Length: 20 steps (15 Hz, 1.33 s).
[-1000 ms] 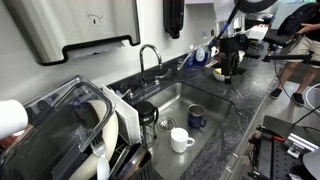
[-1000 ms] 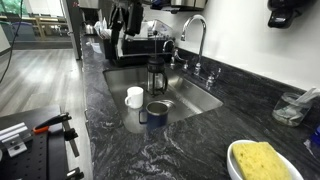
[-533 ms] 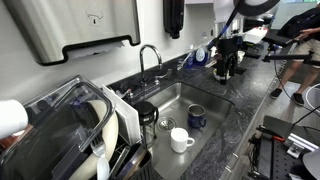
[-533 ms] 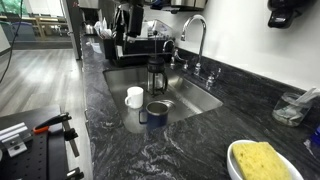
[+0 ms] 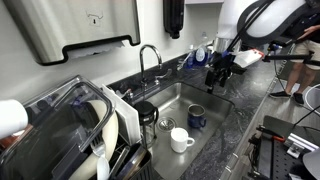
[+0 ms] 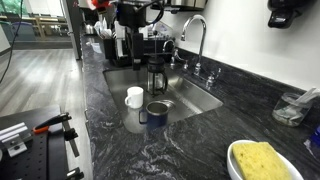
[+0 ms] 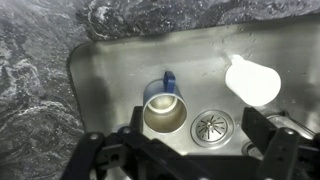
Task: Remove the cup from the sink and put it on the sink counter
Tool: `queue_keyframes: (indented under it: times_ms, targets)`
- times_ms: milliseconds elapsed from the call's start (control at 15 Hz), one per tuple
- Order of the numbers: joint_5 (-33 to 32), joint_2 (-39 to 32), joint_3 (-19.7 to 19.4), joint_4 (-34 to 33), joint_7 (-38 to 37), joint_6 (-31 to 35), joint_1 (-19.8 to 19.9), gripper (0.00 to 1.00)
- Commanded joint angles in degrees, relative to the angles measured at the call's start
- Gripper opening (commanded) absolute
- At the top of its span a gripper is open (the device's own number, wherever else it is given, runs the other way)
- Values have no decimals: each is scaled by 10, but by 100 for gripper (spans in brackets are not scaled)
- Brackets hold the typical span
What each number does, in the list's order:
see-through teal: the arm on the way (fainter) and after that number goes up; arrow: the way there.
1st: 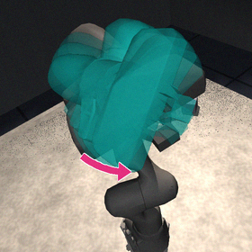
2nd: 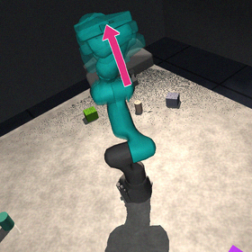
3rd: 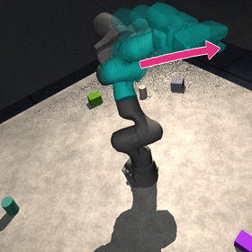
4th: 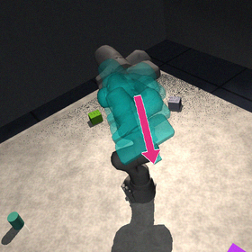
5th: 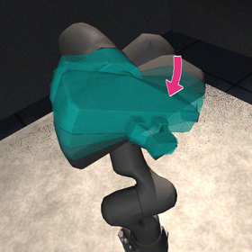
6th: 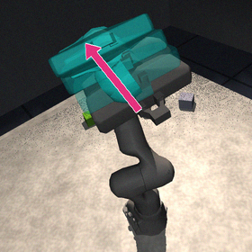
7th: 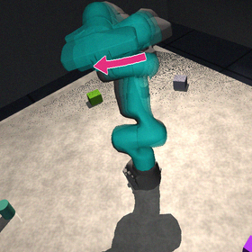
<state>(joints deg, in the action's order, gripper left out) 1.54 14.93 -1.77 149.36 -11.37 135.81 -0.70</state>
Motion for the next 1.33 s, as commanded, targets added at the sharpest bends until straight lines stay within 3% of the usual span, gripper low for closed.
queue_keyframes:
  times_ms: [0, 333, 1267]
  targets:
    - [24, -24, 13, 51, -31, 133, 9, 100]
    - [16, -98, 15, 57, -90, 239, 21, 100]
    - [27, -277, 2, -30, -51, 227, 9, 100]
